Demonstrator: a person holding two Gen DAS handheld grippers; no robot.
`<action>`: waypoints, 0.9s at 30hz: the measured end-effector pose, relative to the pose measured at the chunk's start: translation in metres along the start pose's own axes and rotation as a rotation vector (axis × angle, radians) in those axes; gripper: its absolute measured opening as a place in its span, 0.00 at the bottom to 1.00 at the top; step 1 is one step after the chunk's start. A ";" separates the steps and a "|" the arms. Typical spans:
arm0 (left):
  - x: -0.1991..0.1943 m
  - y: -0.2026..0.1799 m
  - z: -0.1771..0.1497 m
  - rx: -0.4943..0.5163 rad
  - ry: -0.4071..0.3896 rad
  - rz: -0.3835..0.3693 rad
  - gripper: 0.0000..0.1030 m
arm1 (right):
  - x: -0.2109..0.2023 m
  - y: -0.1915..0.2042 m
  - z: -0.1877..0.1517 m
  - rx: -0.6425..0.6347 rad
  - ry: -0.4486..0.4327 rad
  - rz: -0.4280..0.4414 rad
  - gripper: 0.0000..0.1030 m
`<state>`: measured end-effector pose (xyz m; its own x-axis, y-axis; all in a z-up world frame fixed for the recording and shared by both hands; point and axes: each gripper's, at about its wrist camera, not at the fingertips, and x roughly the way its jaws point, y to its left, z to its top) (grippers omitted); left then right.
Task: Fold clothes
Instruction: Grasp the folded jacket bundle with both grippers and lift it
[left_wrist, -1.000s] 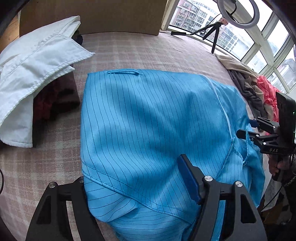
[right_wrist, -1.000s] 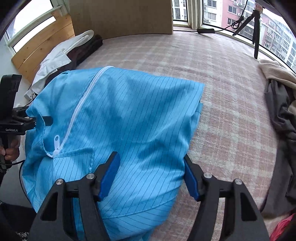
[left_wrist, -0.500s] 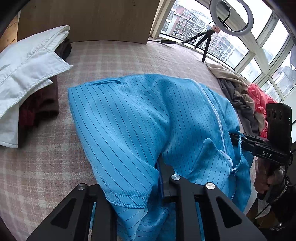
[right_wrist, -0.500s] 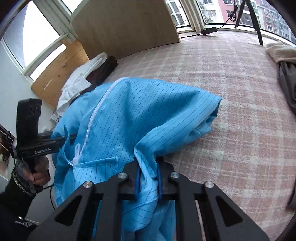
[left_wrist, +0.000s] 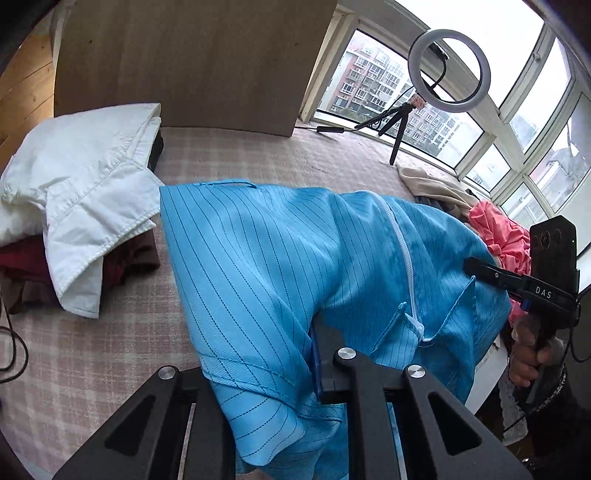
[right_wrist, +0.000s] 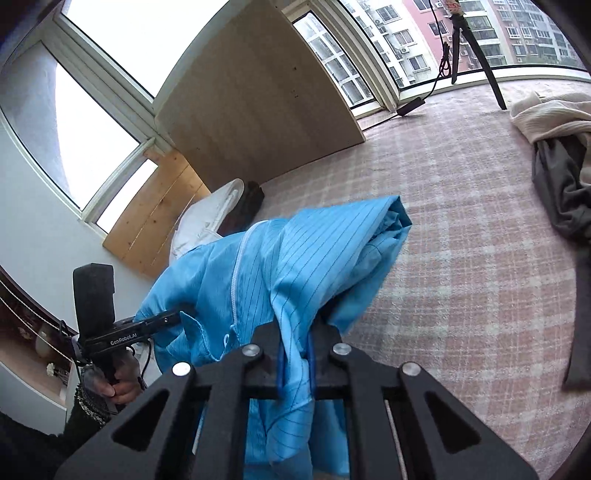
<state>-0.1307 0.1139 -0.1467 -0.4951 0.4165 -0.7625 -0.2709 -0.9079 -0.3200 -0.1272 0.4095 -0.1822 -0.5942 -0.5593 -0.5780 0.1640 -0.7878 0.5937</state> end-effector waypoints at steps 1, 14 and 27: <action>-0.002 0.001 0.003 0.024 -0.009 0.004 0.15 | 0.001 0.009 0.004 -0.015 0.005 0.004 0.08; 0.067 0.038 -0.003 0.087 0.205 0.087 0.36 | 0.044 -0.021 -0.017 -0.145 0.155 -0.364 0.57; 0.089 0.031 -0.017 0.109 0.223 0.085 0.43 | 0.087 -0.033 -0.034 -0.257 0.124 -0.164 0.62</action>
<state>-0.1690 0.1220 -0.2344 -0.3287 0.3075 -0.8930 -0.3297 -0.9234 -0.1966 -0.1574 0.3782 -0.2717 -0.5314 -0.4339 -0.7276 0.2768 -0.9006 0.3350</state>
